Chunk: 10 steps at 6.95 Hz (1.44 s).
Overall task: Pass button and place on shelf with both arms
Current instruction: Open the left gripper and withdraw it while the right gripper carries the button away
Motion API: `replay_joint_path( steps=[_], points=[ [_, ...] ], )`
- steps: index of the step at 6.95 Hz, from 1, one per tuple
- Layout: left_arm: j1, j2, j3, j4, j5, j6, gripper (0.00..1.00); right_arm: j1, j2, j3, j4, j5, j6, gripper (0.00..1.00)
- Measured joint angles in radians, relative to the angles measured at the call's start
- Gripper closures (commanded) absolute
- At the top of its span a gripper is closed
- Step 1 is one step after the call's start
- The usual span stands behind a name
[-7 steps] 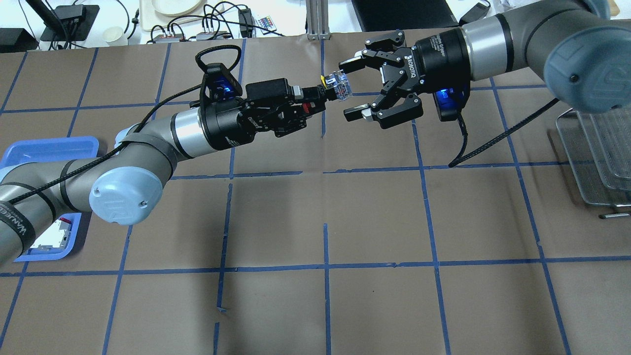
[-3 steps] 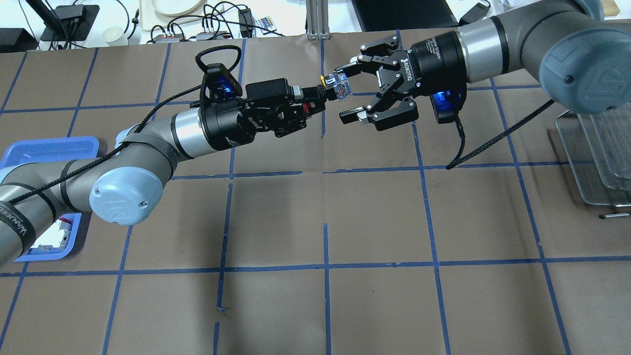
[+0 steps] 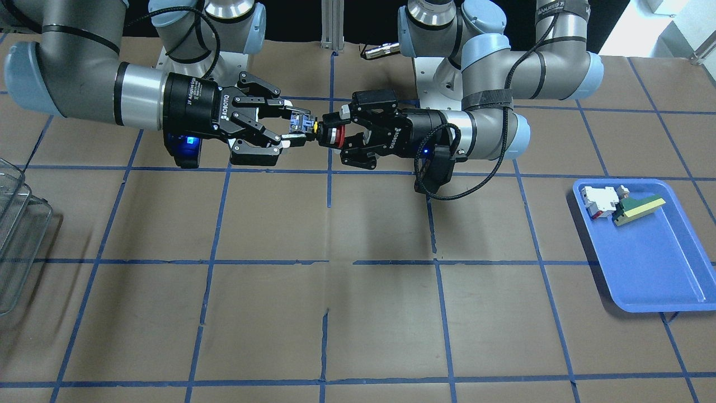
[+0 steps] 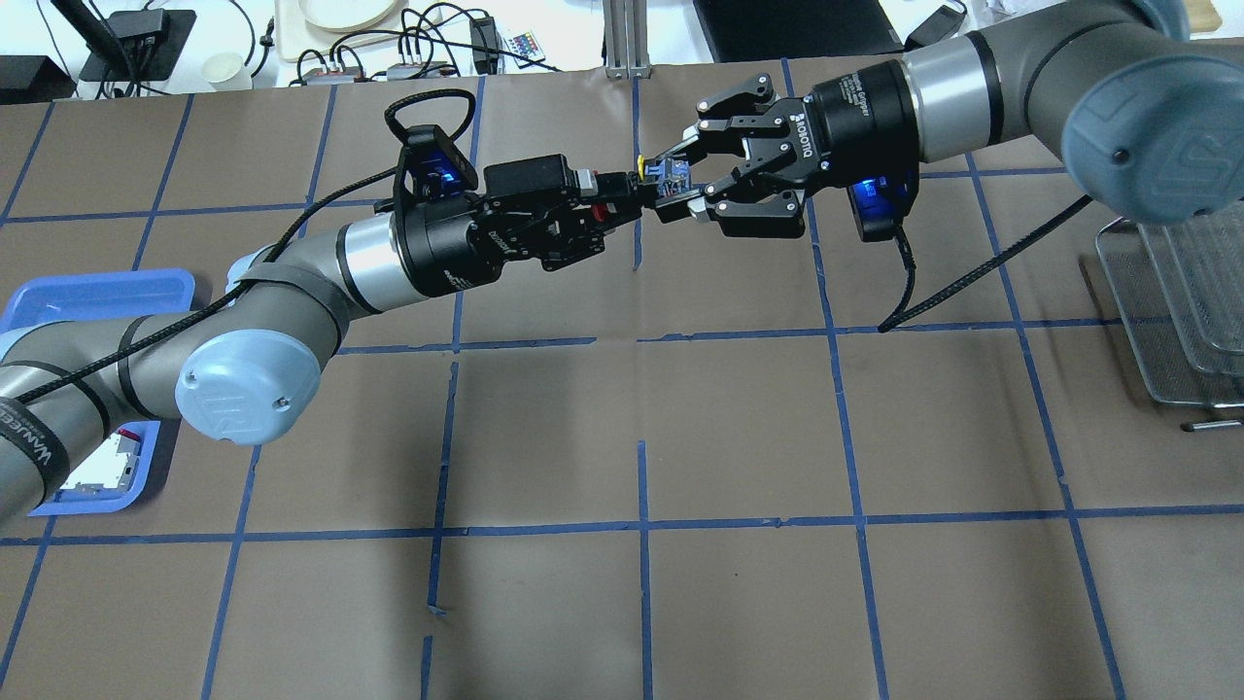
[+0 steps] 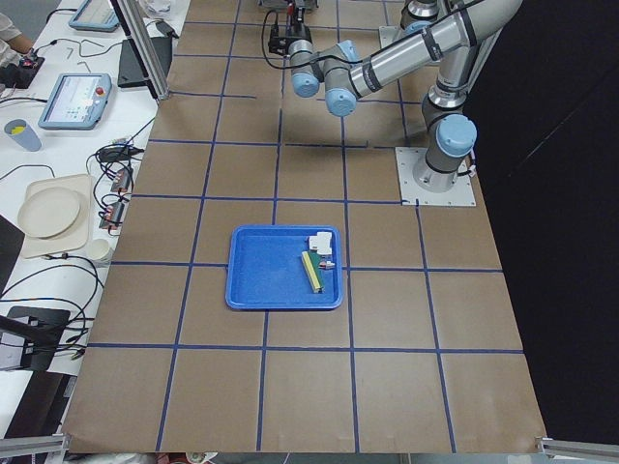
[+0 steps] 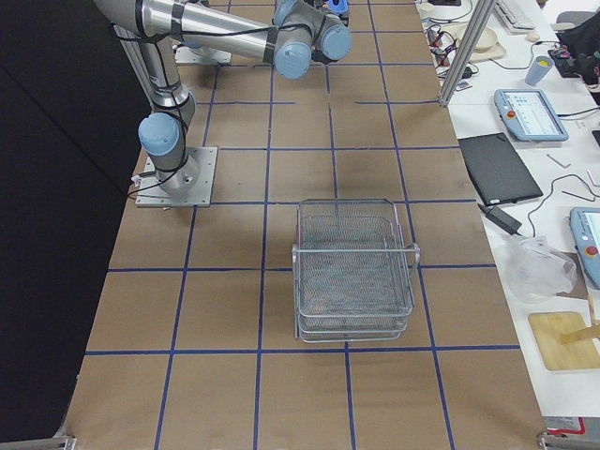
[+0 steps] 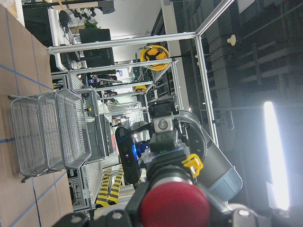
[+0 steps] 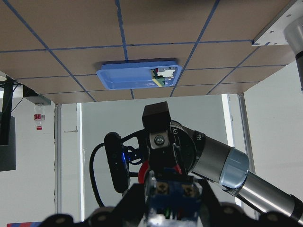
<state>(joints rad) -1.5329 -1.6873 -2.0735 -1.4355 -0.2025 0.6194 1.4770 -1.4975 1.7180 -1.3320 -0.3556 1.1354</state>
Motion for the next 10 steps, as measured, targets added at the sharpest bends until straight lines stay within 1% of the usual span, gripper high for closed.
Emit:
replay_joint_path(
  steps=[1,2,3,4,5,7,8,9,10],
  points=[
    [0.0,0.0,0.0,-0.001,0.0,0.0,0.76,0.0,0.001,0.0,-0.001,0.002,-0.001,0.98],
    [0.0,0.0,0.0,-0.002,0.0,0.0,0.66,0.0,0.002,-0.001,-0.001,0.002,-0.002,1.0],
    [0.0,0.0,0.0,-0.004,0.001,-0.001,0.43,0.0,0.002,-0.003,-0.001,0.003,-0.002,1.0],
    [0.001,-0.002,0.0,-0.008,0.004,-0.01,0.3,-0.001,0.003,-0.006,-0.001,0.003,-0.002,1.0],
    [0.001,-0.005,0.001,-0.007,0.007,-0.039,0.04,-0.002,0.004,-0.009,-0.001,0.003,-0.002,1.0],
    [0.0,-0.015,0.007,-0.001,0.013,-0.107,0.01,-0.008,0.005,-0.013,0.0,0.001,-0.001,1.0],
    [0.0,-0.015,0.009,0.001,0.014,-0.132,0.0,-0.014,0.006,-0.014,-0.003,-0.008,-0.001,1.0],
    [0.003,-0.011,0.013,0.002,0.015,-0.178,0.0,-0.024,0.006,-0.016,-0.016,-0.045,-0.004,1.0],
    [0.016,-0.003,0.021,0.003,0.031,-0.23,0.0,-0.042,0.005,-0.021,-0.033,-0.11,-0.012,1.0]
  ],
)
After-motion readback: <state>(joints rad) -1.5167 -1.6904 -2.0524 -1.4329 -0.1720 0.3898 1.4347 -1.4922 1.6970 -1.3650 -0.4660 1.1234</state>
